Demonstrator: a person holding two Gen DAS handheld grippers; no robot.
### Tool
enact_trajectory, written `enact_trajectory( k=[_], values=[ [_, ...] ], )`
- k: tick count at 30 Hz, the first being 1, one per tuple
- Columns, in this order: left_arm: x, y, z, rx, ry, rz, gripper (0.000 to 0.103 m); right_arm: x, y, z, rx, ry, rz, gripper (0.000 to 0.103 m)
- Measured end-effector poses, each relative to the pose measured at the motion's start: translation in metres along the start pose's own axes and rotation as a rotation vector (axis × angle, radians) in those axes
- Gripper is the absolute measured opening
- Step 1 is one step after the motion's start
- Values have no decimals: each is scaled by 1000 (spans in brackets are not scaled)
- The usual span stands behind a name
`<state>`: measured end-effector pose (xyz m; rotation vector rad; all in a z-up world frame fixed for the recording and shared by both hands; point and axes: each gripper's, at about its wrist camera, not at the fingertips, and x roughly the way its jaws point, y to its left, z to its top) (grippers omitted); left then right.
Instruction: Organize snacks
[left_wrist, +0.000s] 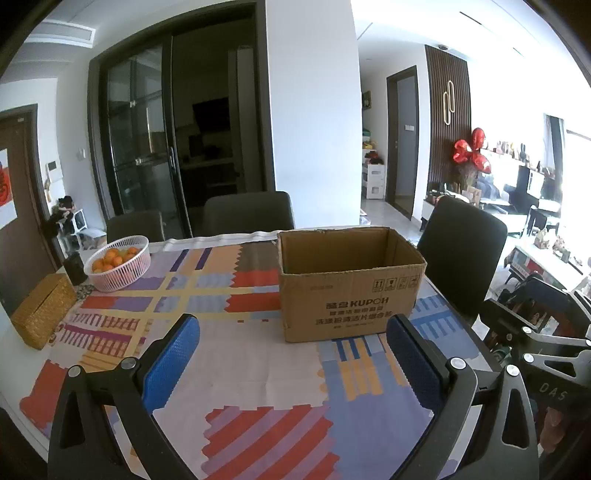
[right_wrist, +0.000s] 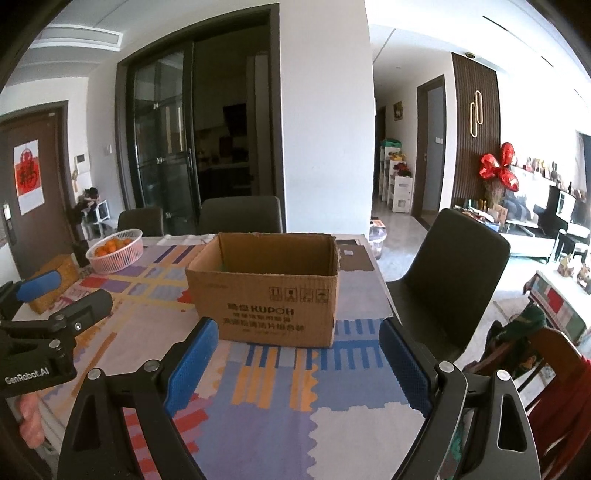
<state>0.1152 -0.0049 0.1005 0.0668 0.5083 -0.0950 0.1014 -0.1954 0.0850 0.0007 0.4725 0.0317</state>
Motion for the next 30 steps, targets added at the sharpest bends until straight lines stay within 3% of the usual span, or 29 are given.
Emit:
enact_trajectory(
  k=[30],
  values=[
    [-5,-1,4,-12,0,4,103,-9,1,0,-3,-6,2,90]
  ],
)
